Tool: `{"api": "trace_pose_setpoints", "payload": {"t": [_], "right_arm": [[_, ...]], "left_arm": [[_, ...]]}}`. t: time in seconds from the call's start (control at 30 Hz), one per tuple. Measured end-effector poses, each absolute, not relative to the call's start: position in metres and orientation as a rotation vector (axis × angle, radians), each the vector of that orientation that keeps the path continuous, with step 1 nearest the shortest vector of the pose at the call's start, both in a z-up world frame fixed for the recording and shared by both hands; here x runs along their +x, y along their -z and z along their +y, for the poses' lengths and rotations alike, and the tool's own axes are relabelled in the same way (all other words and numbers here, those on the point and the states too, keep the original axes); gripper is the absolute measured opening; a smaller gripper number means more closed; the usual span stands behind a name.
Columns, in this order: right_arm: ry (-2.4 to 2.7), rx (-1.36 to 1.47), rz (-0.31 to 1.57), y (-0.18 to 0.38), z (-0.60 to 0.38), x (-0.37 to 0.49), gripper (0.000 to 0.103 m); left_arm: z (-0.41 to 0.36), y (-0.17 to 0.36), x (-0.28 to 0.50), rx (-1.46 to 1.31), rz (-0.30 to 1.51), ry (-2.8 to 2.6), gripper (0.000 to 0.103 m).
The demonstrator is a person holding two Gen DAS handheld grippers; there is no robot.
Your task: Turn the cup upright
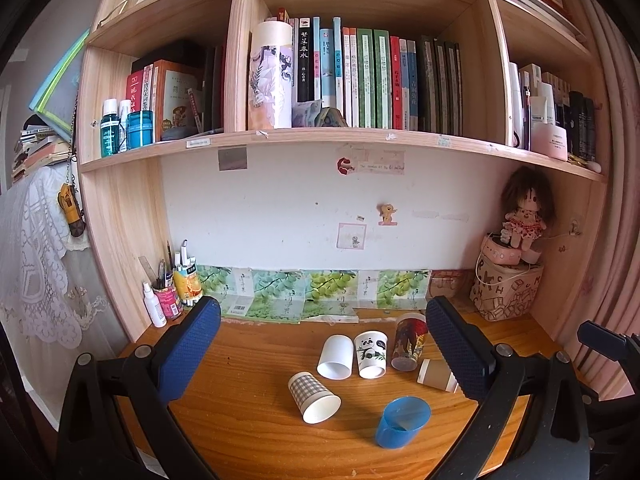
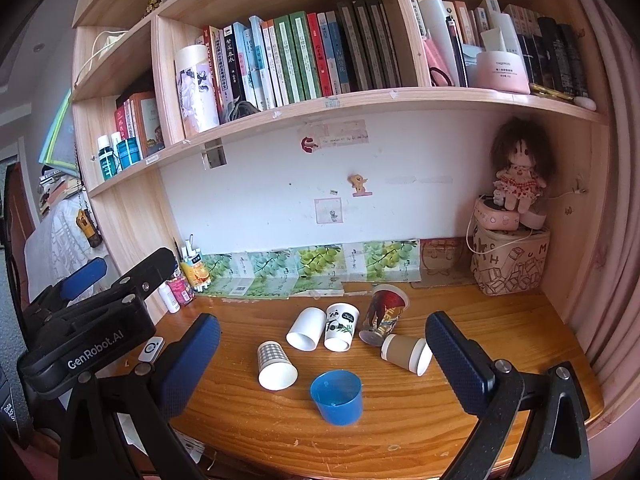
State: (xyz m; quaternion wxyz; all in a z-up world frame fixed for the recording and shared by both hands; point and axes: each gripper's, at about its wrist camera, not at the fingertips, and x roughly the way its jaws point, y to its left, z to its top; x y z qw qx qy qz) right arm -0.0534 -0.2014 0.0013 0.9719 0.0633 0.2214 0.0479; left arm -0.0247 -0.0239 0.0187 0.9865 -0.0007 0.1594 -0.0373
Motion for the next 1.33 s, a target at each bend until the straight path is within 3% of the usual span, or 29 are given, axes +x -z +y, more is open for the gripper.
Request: {"api": "trace_pose_setpoints", "payload": {"t": [1.33], "right_arm": [[-0.154, 0.199, 0.452, 0.004, -0.198, -0.08, 0.103]], "left_arm": [[-0.022, -0.014, -0.052, 0.029, 0.345, 0.093, 0.103]]}}
